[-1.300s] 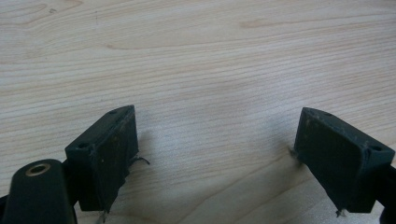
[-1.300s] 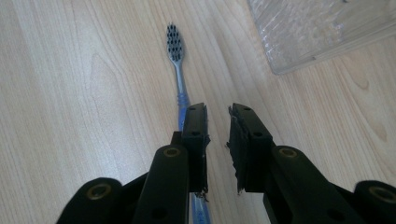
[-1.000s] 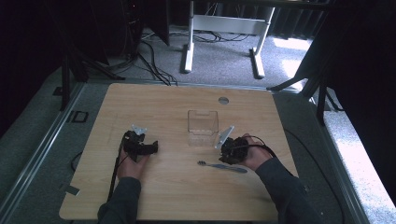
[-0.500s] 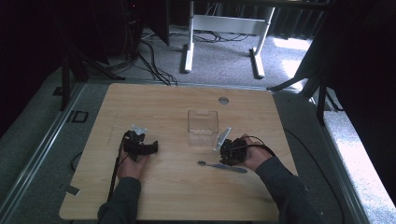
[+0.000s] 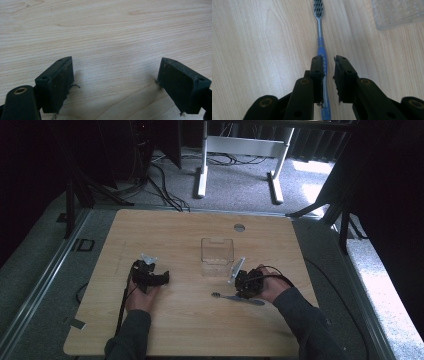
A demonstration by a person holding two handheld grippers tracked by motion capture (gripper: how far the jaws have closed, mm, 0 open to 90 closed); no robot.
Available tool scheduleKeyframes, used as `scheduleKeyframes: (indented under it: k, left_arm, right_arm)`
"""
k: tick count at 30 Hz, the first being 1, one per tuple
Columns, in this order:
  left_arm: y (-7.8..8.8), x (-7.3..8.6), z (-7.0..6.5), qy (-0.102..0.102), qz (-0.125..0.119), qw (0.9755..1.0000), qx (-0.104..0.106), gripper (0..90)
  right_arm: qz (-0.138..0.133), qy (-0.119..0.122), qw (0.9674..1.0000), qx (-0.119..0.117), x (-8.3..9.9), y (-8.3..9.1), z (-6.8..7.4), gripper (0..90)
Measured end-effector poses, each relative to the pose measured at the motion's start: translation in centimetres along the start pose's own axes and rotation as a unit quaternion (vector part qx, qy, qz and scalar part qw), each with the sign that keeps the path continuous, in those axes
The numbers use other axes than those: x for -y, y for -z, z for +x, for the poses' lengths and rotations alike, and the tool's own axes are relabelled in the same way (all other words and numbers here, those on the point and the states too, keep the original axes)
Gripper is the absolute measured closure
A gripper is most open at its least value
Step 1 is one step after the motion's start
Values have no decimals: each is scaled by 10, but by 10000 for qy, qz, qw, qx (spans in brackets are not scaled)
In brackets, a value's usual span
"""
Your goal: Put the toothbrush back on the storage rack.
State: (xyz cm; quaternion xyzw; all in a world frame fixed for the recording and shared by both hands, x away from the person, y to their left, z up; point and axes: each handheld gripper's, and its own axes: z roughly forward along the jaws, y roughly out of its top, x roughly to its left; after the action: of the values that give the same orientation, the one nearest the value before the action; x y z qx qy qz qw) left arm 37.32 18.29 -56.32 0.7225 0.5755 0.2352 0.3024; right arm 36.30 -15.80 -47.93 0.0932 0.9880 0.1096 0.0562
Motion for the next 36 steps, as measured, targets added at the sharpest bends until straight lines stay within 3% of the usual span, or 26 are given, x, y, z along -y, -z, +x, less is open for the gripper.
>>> scheduleKeyframes:
  k: [36]
  left_arm:
    - [0, 0, 0, 1, -1, 10000, 2, 140]
  right_arm:
    - [451, 101, 9988, -141, -1, -14, -2, 729]
